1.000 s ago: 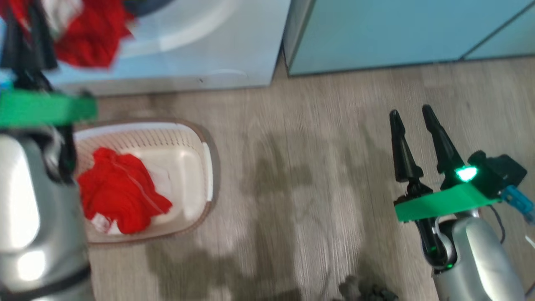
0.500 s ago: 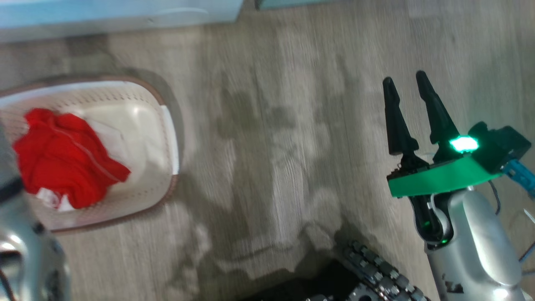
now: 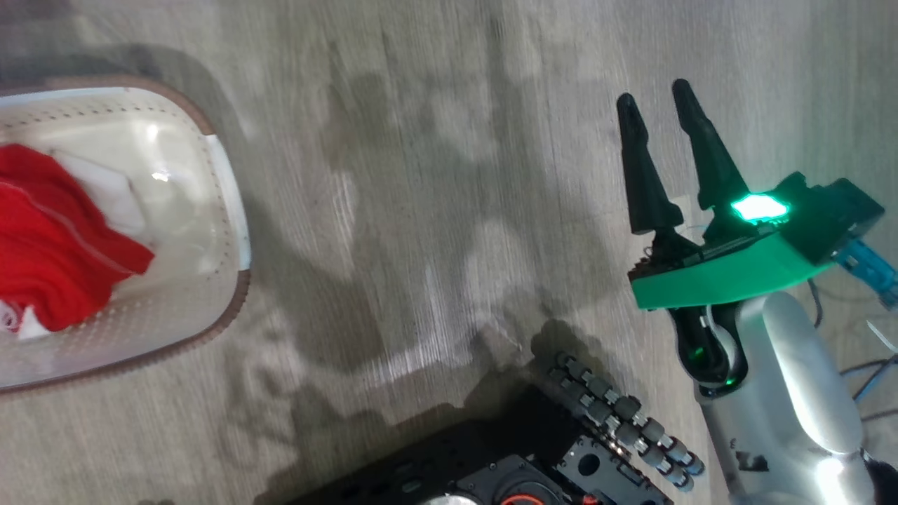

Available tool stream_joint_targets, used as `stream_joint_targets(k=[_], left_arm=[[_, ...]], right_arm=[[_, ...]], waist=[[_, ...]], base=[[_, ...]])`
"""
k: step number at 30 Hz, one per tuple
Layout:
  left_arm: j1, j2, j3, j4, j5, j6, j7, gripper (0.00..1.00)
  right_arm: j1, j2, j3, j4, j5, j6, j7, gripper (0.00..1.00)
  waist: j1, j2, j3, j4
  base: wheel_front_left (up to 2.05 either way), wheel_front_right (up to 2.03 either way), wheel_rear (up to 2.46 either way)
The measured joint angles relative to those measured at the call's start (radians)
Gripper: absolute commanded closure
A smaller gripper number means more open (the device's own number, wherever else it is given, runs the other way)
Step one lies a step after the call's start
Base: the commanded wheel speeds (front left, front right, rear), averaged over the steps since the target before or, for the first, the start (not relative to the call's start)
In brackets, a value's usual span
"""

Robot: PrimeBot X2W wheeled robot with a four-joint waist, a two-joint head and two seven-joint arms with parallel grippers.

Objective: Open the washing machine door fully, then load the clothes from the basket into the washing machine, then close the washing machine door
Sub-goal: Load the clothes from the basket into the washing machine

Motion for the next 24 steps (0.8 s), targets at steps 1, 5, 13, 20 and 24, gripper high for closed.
stream_joint_targets(k=[1,5,13,20,24], left_arm=[[-0.026,0.016,-0.024,0.025,0.009,0.0,0.0,1.0],[-0.136,0.045,-0.058,0.13,0.012,0.0,0.0,1.0],[-0.285,0.065,-0.036,0.105,0.011,0.059,0.0,1.0],[-0.252,0.063,-0.072,0.182,0.012,0.053,0.0,1.0],[-0.245,0.063,-0.097,0.286,0.012,0.044,0.0,1.0]], right_arm=[[-0.004,0.0,0.006,0.0,0.003,0.0,0.0,0.0],[-0.005,0.001,0.032,0.001,0.018,0.0,0.0,0.0],[-0.009,0.002,0.045,0.003,0.034,0.0,0.0,0.0],[-0.032,0.002,0.046,0.003,0.042,0.0,0.0,0.0],[-0.032,0.002,0.046,0.003,0.042,0.0,0.0,0.0]], waist=[[0.0,0.0,0.008,-0.004],[0.0,0.0,0.031,-0.025],[-0.0001,0.0,0.051,-0.057],[-0.0001,0.0,0.06,-0.05],[-0.0001,0.0001,0.067,-0.049]], base=[[0.0,0.0,0.0],[0.0,0.0,0.0],[0.0,0.0,0.0],[0.0,0.0,0.0],[0.0,0.0,0.0]])
